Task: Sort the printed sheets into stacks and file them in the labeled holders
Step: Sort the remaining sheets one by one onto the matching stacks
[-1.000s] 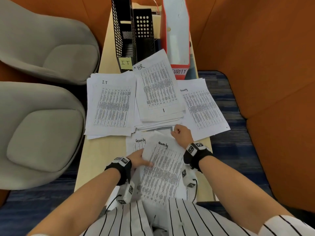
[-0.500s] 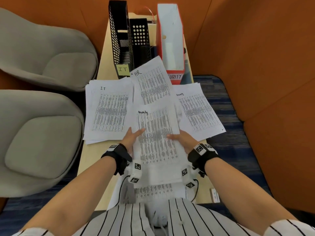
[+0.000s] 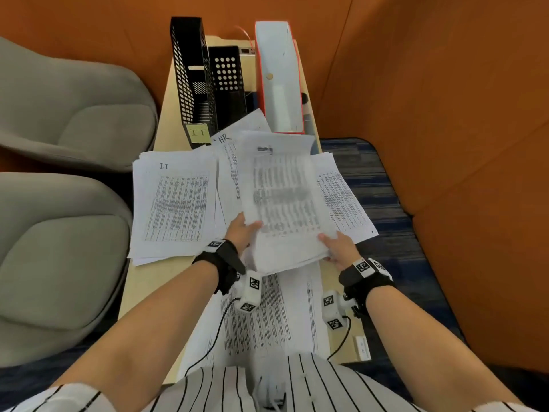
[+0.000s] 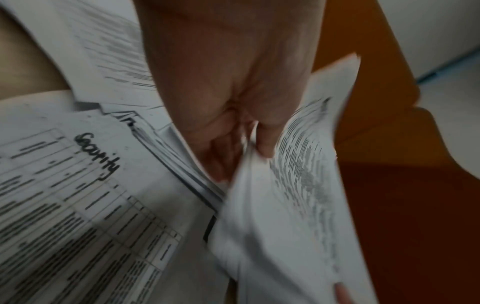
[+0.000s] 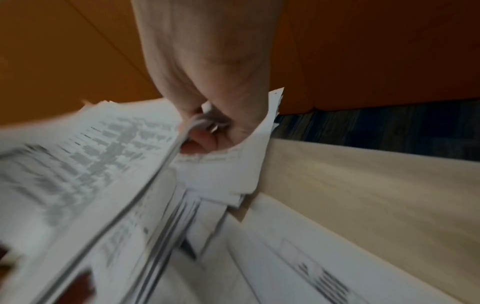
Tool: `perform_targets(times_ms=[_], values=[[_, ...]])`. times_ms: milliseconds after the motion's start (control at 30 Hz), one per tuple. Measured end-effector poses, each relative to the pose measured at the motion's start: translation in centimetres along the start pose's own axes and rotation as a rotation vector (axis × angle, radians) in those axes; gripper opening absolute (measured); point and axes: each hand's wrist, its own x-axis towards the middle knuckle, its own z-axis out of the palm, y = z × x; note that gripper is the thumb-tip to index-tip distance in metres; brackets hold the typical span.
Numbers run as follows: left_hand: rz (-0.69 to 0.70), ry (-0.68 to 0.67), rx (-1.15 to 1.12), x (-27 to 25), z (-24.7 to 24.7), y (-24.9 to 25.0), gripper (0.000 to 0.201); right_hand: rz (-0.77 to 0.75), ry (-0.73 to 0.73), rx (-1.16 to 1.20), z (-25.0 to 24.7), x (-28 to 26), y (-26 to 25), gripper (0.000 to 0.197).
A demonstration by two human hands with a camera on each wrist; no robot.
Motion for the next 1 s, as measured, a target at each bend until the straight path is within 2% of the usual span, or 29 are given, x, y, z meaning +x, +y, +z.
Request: perform_targets(times_ms=[100,133,200,300,400,467,567,600,633,700,733,767,833,900,933,967,1000], values=[[-0.111,-0.053,0.32,-0.5,1.2,0.0,0.027,-0.109,0.373,-0.103,-3.0,1.6,-1.3,0.041],[-0.164,-0.039,0.478,0.1,0.7,-1.0,0.034,-0.112,0.475,-0.182,-4.4,1.8,-1.9,0.038],[-0.29,0.026,0.788,-0.1,-1.1,-2.8,0.053,-0.06,0.57,-0.309,-7.3,2.5,-2.6,0.034],[-0.442,0.098,0.914,-1.9,-3.7,-5.0,0.043,0.051,0.515,-0.451,-10.1,3.5,-2.6,0.038],[-0.543,0.177,0.855,-3.0,-5.9,-6.8,0.065,0.143,0.404,-0.574,-9.9,4.3,-2.7,0.046],[-0.555,0.202,0.832,-2.6,-7.0,-7.7,0.074,0.132,0.353,-0.613,-8.8,4.8,-2.9,0.052],[-0.497,0.225,0.838,-2.8,-7.4,-7.7,0.062,0.093,0.28,-0.684,-6.9,5.7,-2.8,0.057],[-0.477,0.238,0.824,-2.8,-7.5,-7.9,0.062,0.076,0.315,-0.697,-6.3,5.8,-2.7,0.061],[-0.457,0.242,0.812,-2.9,-7.5,-8.2,0.064,0.026,0.421,-0.743,-5.7,6.0,-2.5,0.065],[-0.453,0.211,0.792,-3.1,-7.6,-9.0,0.062,-0.176,0.635,-0.842,-4.3,5.3,-2.3,0.067],[-0.448,0.198,0.789,-3.3,-7.6,-9.4,0.059,-0.287,0.627,-0.852,-3.2,4.8,-2.1,0.06],[-0.434,0.187,0.806,-3.6,-7.6,-9.7,0.055,-0.351,0.516,-0.831,-1.9,4.3,-1.7,0.051],[-0.374,0.203,0.903,-4.3,-7.1,-10.1,0.048,-0.335,0.112,-0.773,0.6,3.1,0.0,0.04],[-0.214,0.257,0.999,-5.4,-6.2,-10.0,0.034,-0.228,-0.225,-0.77,2.9,1.9,1.9,0.054],[-0.104,0.256,1.038,-5.9,-5.6,-9.9,0.024,-0.217,-0.295,-0.751,3.8,1.5,2.6,0.067],[0.011,0.234,1.056,-6.2,-5.3,-9.9,0.018,-0.229,-0.304,-0.7,4.5,1.3,3.2,0.077],[0.117,0.208,1.006,-6.4,-5.0,-9.9,0.024,-0.234,-0.275,-0.643,5.0,1.2,3.5,0.081]])
